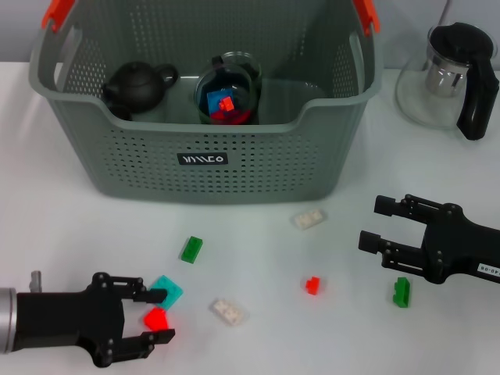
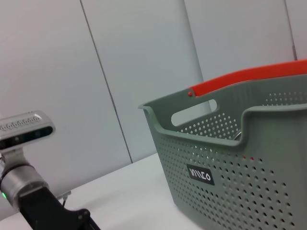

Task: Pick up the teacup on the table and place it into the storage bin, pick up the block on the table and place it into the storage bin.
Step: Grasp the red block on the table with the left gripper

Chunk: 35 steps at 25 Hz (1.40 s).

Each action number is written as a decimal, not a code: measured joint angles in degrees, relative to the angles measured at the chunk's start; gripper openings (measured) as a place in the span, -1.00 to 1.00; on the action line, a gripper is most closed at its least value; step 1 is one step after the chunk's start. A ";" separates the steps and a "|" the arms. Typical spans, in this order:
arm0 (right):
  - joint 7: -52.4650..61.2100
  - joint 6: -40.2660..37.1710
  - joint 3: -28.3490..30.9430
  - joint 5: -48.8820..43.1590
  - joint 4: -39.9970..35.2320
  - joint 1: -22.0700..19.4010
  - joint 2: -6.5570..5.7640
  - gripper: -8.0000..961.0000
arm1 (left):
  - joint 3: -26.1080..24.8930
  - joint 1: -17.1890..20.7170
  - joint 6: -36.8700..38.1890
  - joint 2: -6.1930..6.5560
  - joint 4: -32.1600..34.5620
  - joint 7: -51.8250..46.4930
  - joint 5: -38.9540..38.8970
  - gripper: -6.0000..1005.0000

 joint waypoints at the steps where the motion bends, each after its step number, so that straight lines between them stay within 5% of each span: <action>1: 0.00 0.00 0.00 0.01 0.00 0.00 0.01 0.58 | 0.00 0.05 -0.91 0.01 -0.42 0.02 0.48 0.09; 15: 0.00 0.01 0.00 0.00 0.00 0.30 -0.06 0.58 | -0.30 0.81 -7.81 -0.08 -3.43 2.71 0.69 0.10; 35: 0.00 0.01 0.00 0.18 0.00 0.53 -0.17 0.58 | -1.78 0.87 -7.44 -0.14 -4.70 4.73 -0.47 0.02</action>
